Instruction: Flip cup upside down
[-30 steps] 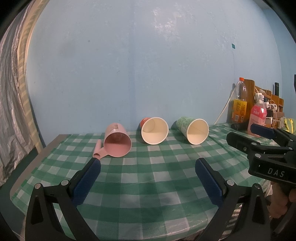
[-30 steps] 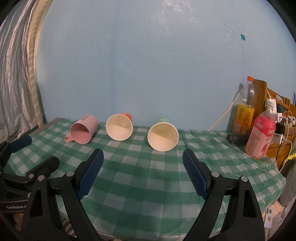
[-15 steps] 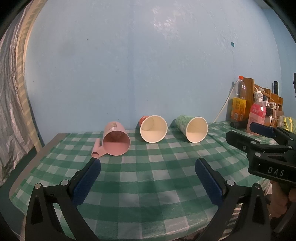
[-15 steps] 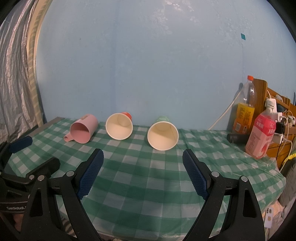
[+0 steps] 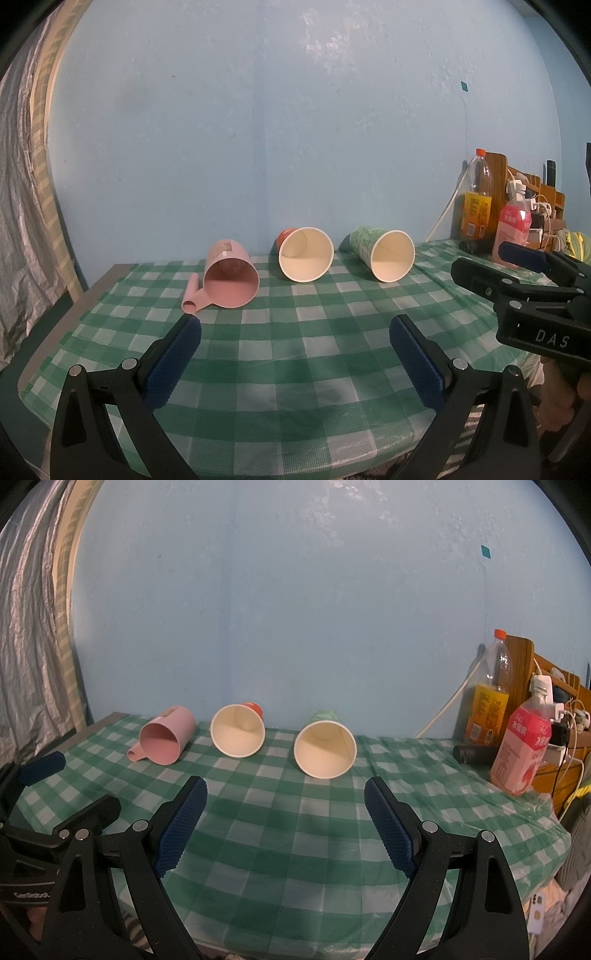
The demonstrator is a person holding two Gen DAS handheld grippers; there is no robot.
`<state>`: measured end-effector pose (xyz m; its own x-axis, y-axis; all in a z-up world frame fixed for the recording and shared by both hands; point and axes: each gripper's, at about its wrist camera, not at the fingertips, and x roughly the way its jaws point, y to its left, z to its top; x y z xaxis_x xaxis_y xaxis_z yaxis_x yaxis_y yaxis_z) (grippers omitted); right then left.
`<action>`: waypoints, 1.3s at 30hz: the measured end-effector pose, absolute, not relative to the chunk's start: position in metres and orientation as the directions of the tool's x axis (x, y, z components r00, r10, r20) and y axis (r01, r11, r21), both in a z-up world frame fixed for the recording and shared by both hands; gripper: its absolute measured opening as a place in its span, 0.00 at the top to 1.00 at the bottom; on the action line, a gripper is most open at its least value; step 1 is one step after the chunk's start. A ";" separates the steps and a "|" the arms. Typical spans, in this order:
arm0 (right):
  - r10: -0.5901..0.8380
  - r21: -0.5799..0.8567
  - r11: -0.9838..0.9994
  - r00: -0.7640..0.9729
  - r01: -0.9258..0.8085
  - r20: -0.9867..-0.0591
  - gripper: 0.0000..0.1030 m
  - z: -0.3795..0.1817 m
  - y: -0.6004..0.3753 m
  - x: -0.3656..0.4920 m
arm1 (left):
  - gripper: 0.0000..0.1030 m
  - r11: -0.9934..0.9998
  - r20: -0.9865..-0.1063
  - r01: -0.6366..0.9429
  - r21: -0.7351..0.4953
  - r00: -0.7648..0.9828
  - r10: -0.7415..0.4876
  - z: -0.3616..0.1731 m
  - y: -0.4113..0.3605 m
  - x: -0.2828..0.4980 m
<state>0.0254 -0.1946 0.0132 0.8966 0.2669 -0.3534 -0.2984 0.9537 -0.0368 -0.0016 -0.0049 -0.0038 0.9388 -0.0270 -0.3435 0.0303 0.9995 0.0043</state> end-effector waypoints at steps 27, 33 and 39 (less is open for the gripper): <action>0.230 -0.007 0.967 0.882 -0.256 -0.411 0.16 0.022 -0.222 0.057 | 0.00 0.996 -0.432 0.082 -0.029 0.898 -0.087 0.018 -0.023 0.035; 0.227 0.049 0.971 0.848 -0.232 -0.479 0.16 0.041 -0.249 0.093 | 0.00 0.989 -0.522 0.134 -0.056 0.841 -0.143 0.045 -0.036 0.080; 0.259 0.106 0.964 0.779 -0.244 -0.571 0.16 0.051 -0.268 0.134 | 0.00 0.993 -0.574 0.105 -0.044 0.811 -0.111 0.063 -0.049 0.121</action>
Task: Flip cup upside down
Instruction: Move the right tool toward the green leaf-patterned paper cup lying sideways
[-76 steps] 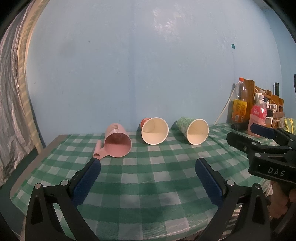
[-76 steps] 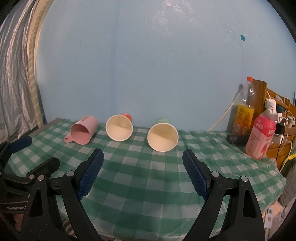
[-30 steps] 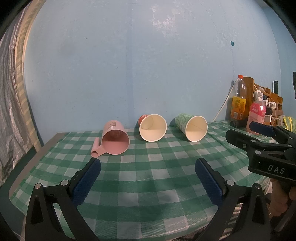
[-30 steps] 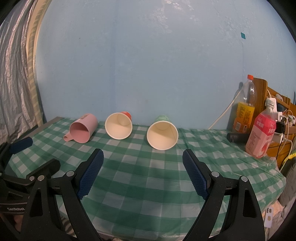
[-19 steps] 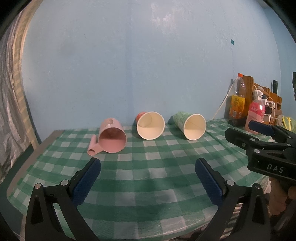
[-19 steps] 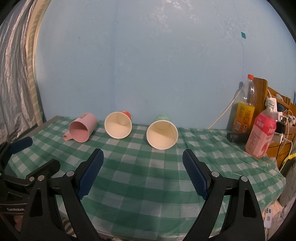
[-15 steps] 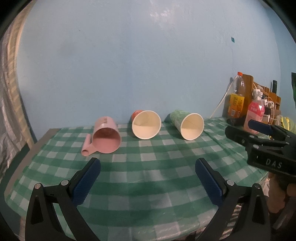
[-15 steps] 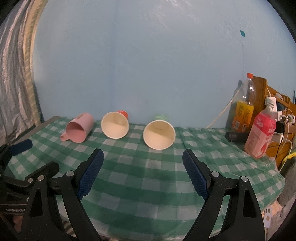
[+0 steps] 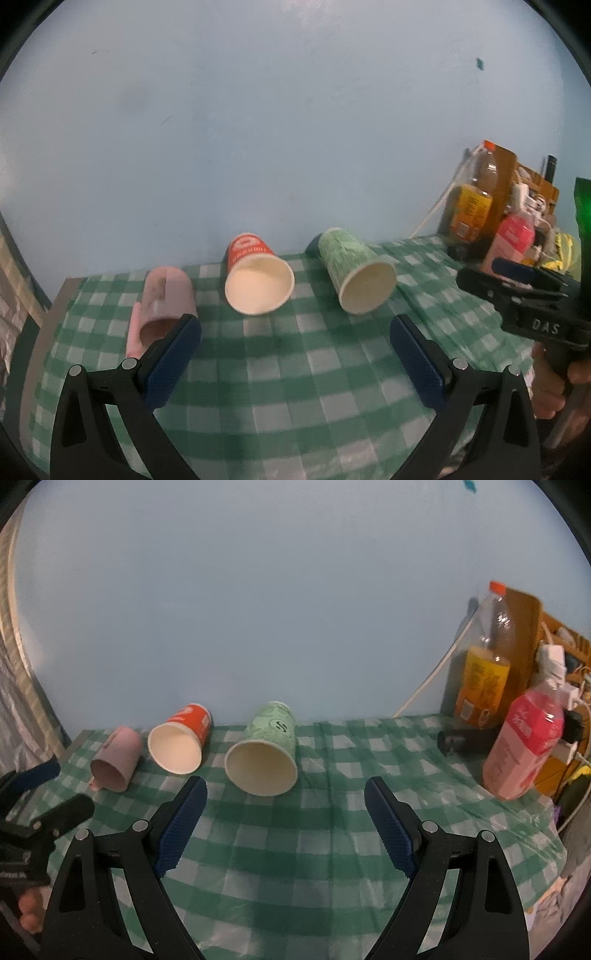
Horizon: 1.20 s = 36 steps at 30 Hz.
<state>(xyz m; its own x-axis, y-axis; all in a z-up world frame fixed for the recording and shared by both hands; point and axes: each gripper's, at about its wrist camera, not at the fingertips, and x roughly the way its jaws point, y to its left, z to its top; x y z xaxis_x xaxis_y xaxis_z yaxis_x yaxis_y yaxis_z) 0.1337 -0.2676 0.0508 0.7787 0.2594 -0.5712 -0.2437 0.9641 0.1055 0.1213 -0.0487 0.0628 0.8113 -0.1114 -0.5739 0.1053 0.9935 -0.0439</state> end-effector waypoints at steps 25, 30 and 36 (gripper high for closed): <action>0.363 0.368 0.926 0.480 -0.087 -0.799 0.16 0.017 -0.330 0.290 | 0.00 0.994 -0.828 0.018 -0.110 0.551 -0.102 0.023 -0.127 0.296; 0.347 0.374 0.927 0.469 -0.038 -0.812 0.16 0.003 -0.341 0.301 | 0.00 0.991 -0.856 0.023 -0.130 0.501 -0.124 0.009 -0.137 0.314; 0.342 0.383 0.924 0.447 0.000 -0.826 0.16 -0.011 -0.351 0.311 | 0.00 0.988 -0.874 0.001 -0.152 0.467 -0.135 -0.005 -0.141 0.333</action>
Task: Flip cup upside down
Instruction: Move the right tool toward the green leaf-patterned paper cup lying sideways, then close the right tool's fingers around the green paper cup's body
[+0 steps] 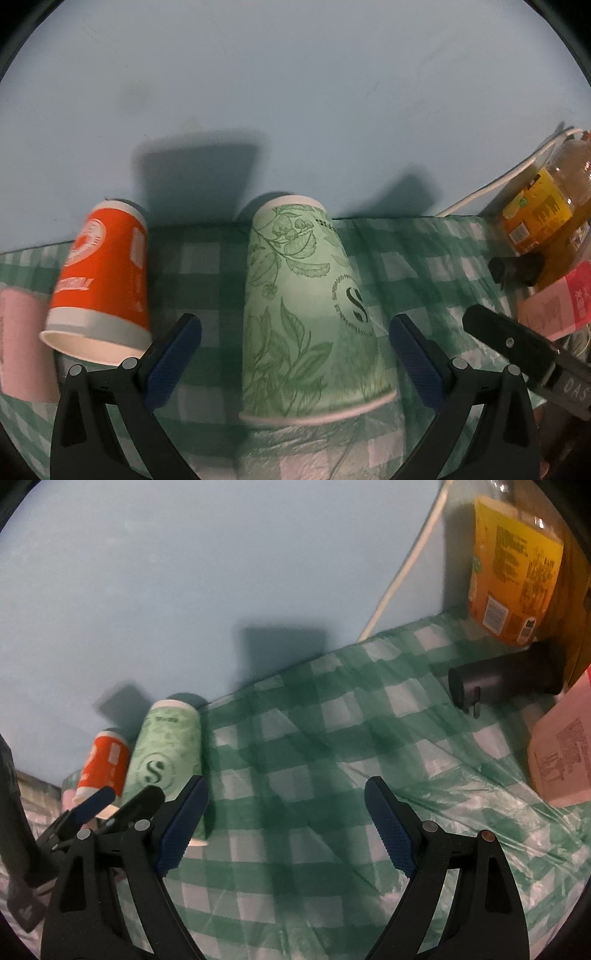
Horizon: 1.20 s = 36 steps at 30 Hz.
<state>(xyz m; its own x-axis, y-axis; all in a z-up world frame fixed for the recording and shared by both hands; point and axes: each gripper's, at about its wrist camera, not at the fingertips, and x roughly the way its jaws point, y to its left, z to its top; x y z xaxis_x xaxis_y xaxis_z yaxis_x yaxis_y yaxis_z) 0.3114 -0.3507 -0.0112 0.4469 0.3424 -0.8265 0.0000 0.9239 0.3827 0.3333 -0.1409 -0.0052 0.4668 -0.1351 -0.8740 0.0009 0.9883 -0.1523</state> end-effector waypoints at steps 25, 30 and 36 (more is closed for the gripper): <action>0.422 0.413 0.903 0.441 -0.123 -0.792 0.16 -0.003 -0.337 0.272 | 0.26 0.980 -0.840 0.190 -0.056 0.521 -0.149 0.012 -0.152 0.276; 0.448 0.415 0.893 0.442 -0.175 -0.778 0.16 0.006 -0.329 0.251 | 0.26 0.969 -0.834 0.246 -0.038 0.526 -0.166 0.013 -0.144 0.245; 0.468 0.406 0.884 0.448 -0.233 -0.762 0.16 0.007 -0.316 0.227 | 0.26 0.960 -0.824 0.273 -0.059 0.529 -0.200 0.012 -0.128 0.218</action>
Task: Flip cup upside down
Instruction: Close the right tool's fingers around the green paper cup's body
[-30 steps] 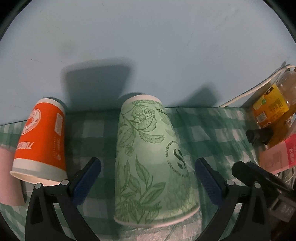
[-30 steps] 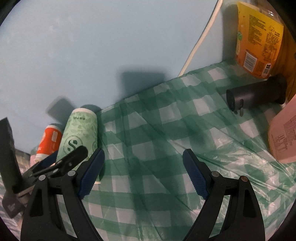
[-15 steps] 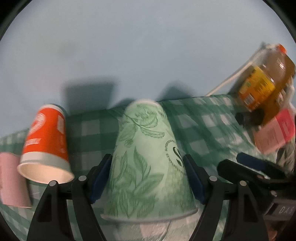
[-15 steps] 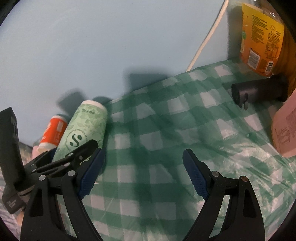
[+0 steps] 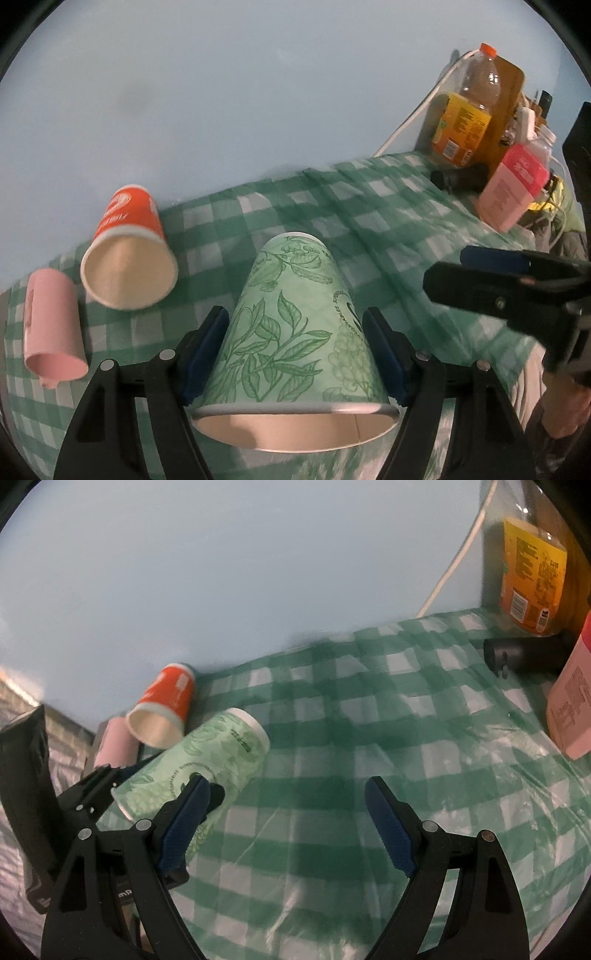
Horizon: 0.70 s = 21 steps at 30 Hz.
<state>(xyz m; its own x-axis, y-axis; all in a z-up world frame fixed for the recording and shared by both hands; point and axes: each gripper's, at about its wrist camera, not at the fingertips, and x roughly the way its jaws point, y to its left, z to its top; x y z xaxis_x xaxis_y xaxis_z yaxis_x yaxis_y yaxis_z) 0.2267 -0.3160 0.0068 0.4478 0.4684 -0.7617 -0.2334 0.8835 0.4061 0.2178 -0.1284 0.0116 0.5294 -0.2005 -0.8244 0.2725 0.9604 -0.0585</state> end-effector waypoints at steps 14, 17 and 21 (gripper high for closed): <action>0.503 0.414 0.863 0.405 -0.291 -0.763 0.16 -0.012 -0.294 0.193 | 0.26 0.949 -0.813 0.307 -0.070 0.533 -0.233 0.005 -0.099 0.165; 0.505 0.414 0.861 0.394 -0.296 -0.768 0.16 -0.015 -0.291 0.192 | 0.27 0.944 -0.826 0.323 -0.067 0.513 -0.234 -0.005 -0.101 0.158; 0.502 0.410 0.861 0.383 -0.299 -0.775 0.16 -0.017 -0.285 0.190 | 0.27 0.946 -0.820 0.318 -0.064 0.523 -0.231 -0.008 -0.100 0.155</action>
